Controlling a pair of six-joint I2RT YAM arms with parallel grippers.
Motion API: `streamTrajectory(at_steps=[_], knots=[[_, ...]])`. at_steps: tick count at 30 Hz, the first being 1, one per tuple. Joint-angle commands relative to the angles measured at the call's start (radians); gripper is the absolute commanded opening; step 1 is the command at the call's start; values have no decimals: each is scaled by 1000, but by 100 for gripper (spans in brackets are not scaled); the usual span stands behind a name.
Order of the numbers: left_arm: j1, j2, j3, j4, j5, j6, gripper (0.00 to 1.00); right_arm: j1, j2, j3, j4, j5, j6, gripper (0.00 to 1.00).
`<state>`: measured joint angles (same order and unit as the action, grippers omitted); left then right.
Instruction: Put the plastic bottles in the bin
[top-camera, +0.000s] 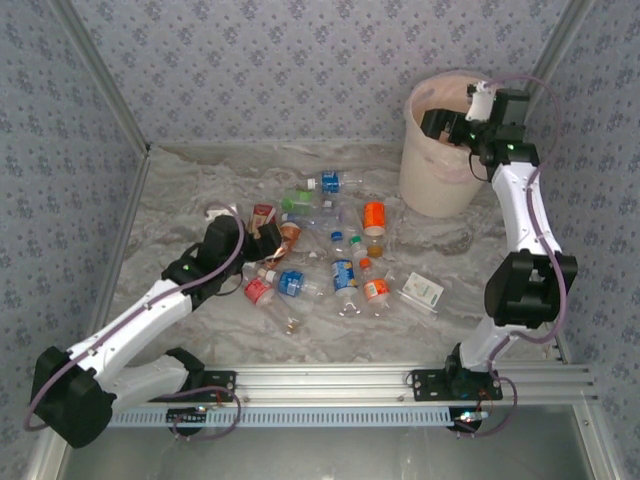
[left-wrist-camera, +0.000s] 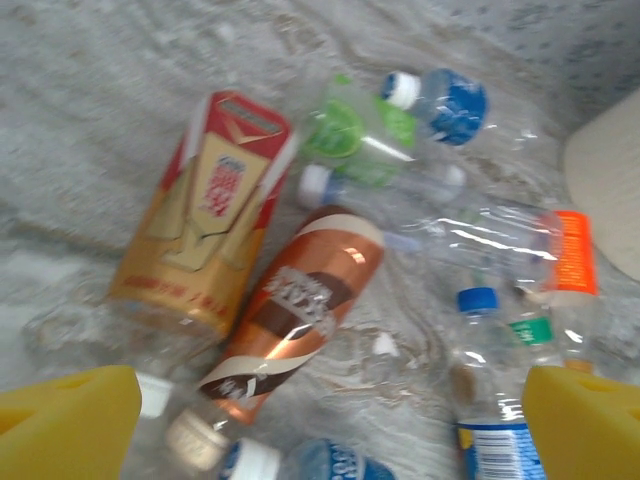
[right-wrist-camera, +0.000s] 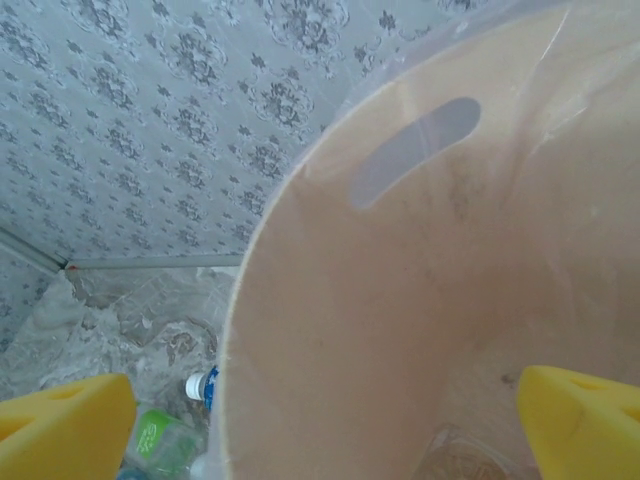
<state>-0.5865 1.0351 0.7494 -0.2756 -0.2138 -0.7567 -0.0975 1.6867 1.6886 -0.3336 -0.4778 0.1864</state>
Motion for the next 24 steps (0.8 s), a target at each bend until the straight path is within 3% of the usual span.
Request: streamTrajectory(at_steps=[1,11,16,24], knots=[[32,-23,10,-138,-43,-52,98,4,-93,-24,48,55,-1,100],[168,-25,61,-293,-5,64,98,40,-374,-282,235,289,85,100],[201,30,90,-318,18,103,98,88,-545,-454,305,308,127,100],[221,225,179,-321,69,177,98,259,-736,-718,243,376,129,100]])
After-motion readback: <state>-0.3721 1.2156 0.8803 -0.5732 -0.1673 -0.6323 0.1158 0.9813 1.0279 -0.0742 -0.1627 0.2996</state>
